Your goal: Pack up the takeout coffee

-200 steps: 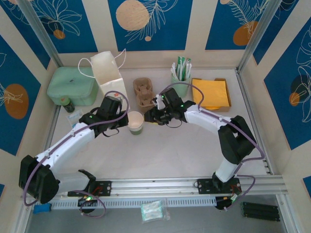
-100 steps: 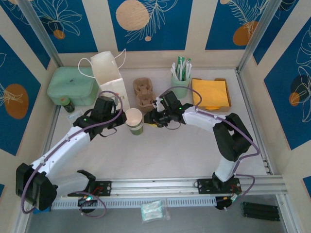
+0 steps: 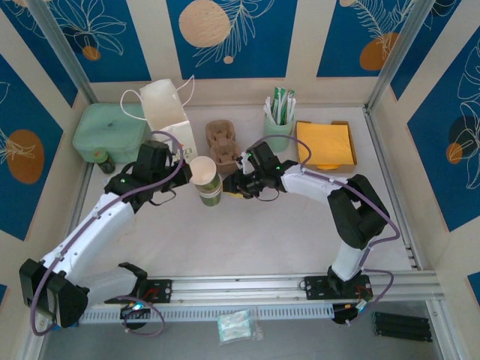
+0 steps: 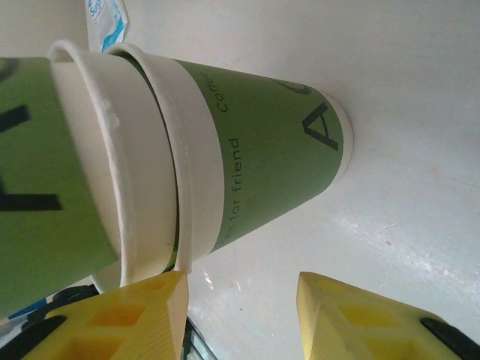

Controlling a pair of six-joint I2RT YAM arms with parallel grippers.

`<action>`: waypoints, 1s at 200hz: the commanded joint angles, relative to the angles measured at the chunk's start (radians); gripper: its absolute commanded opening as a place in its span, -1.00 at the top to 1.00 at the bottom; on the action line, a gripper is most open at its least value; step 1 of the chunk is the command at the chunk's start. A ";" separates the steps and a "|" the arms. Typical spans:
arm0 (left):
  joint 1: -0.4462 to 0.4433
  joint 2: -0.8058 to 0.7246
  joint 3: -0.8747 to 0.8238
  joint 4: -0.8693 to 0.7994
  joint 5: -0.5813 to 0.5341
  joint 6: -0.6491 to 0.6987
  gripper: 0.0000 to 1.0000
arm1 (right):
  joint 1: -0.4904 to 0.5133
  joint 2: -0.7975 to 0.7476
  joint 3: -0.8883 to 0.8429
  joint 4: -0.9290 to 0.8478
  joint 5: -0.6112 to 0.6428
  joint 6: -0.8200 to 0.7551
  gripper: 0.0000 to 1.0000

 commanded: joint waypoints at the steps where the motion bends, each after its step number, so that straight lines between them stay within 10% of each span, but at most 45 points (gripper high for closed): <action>1: 0.012 -0.013 0.050 -0.040 -0.018 0.036 1.00 | -0.002 -0.008 0.039 -0.039 -0.019 -0.025 0.15; 119: -0.005 0.029 0.263 -0.140 0.083 0.095 1.00 | -0.082 -0.216 0.043 -0.172 -0.011 -0.087 0.07; 200: -0.283 0.122 0.281 -0.093 -0.047 0.036 1.00 | -0.211 -0.425 -0.061 -0.325 0.097 -0.171 -0.41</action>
